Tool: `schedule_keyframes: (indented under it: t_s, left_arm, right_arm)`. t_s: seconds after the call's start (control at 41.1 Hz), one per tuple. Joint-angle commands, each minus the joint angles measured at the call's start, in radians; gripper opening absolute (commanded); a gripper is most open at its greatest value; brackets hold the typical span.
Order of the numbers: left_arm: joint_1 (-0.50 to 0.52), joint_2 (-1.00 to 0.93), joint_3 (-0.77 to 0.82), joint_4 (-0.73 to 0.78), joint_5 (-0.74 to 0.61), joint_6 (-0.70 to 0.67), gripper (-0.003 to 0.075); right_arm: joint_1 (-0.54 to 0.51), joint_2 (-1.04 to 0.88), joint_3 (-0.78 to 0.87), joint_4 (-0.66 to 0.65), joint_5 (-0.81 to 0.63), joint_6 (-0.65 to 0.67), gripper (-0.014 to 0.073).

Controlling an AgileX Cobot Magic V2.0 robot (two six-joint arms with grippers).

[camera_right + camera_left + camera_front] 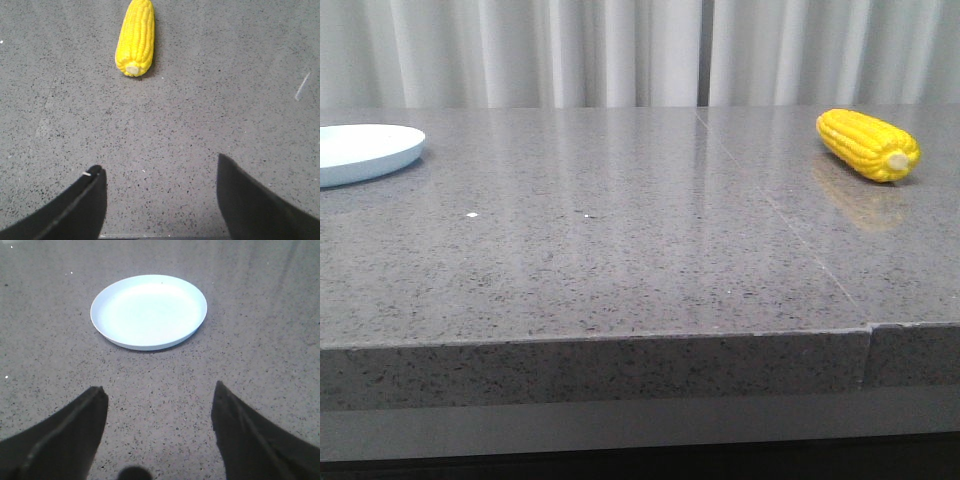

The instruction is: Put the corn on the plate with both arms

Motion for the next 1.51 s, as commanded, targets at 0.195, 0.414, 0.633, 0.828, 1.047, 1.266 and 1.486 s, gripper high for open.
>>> schedule_keyframes:
  t_s: [0.195,0.414,0.633,0.828,1.047,1.266,1.486]
  left_arm:
    - [0.002,0.284,-0.17,0.03,0.013,-0.002,0.0483]
    - [0.106,0.54,-0.338,0.042,0.043,-0.002,0.0482]
    - [0.236,0.768,-0.509,-0.105,0.041,0.135,0.0482]
    - [0.258,0.947,-0.639,-0.186,0.039,0.209,0.0482]
    - [0.258,1.11,-0.766,-0.228,0.035,0.209,0.0482]
    - [0.258,1.153,-0.785,-0.232,-0.037,0.209,0.0446]
    - [0.258,1.186,-0.786,-0.232,-0.044,0.209,0.0298]
  right_arm:
    - [-0.004,0.009,-0.034,-0.009,-0.074,-0.008,0.053]
    - [-0.004,0.009,-0.034,-0.009,-0.074,-0.008,0.053]
    - [-0.004,0.009,-0.034,-0.009,-0.074,-0.008,0.053]
    - [-0.004,0.009,-0.034,-0.009,-0.074,-0.008,0.053]
    - [-0.004,0.009,-0.034,-0.009,-0.074,-0.008,0.053]
    - [-0.004,0.009,-0.034,-0.009,-0.074,-0.008,0.053]
    - [-0.004,0.009,-0.034,-0.009,-0.074,-0.008,0.053]
